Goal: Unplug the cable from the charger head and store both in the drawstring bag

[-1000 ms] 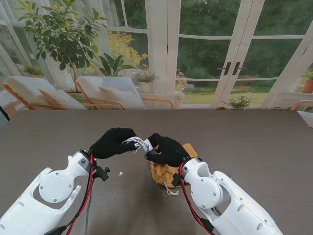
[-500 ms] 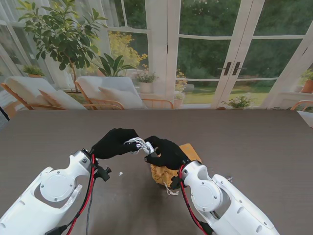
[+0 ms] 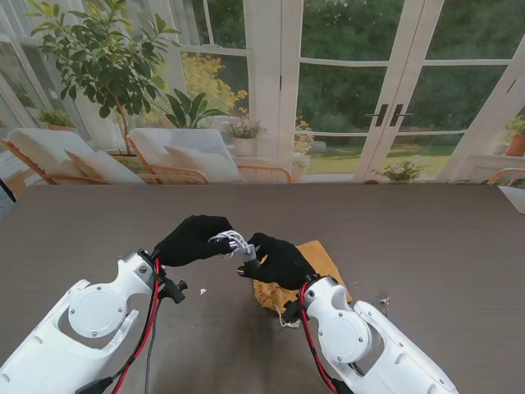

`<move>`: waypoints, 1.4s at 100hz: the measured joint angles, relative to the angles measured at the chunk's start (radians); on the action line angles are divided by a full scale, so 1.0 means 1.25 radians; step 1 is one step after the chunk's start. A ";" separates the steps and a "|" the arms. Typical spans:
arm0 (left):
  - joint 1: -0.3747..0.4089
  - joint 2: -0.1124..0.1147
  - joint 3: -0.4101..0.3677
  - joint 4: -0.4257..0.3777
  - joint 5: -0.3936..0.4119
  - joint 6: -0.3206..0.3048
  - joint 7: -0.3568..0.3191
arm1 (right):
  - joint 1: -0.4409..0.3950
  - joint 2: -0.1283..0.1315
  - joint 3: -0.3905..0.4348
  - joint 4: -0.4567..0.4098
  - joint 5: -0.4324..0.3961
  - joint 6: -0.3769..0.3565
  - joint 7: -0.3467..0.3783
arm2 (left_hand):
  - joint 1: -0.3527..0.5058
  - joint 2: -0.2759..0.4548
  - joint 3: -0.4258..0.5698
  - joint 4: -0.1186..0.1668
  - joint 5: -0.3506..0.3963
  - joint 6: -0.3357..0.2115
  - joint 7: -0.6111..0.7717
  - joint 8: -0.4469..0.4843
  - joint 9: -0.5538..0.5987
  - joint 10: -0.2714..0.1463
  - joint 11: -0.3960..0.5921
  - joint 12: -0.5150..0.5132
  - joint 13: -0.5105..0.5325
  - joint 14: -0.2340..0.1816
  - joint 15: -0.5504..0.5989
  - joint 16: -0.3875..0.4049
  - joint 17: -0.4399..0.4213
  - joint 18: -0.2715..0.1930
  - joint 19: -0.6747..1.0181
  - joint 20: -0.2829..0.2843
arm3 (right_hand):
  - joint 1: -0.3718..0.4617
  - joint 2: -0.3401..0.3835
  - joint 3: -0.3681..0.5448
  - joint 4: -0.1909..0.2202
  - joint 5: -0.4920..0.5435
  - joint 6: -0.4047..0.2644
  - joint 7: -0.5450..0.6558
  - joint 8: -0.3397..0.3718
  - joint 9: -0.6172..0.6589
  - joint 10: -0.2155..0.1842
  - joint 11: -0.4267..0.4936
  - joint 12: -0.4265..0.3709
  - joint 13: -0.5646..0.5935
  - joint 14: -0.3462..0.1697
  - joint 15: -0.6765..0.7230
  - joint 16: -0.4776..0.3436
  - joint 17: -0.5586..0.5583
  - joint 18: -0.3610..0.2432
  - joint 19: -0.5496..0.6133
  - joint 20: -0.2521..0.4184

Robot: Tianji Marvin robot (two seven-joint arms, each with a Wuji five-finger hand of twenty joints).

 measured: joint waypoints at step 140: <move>0.042 -0.009 -0.032 -0.034 -0.119 0.036 -0.002 | 0.031 0.018 -0.012 0.045 -0.164 -0.138 -0.013 | 0.000 0.000 0.000 0.000 0.009 0.000 0.000 0.005 0.001 0.000 0.001 0.000 0.001 0.000 0.000 0.000 0.000 0.002 0.000 0.000 | -0.003 0.000 -0.017 -0.073 0.091 0.121 0.059 0.149 0.138 0.043 0.147 0.204 0.184 -0.049 0.454 0.156 0.001 -0.077 0.240 0.000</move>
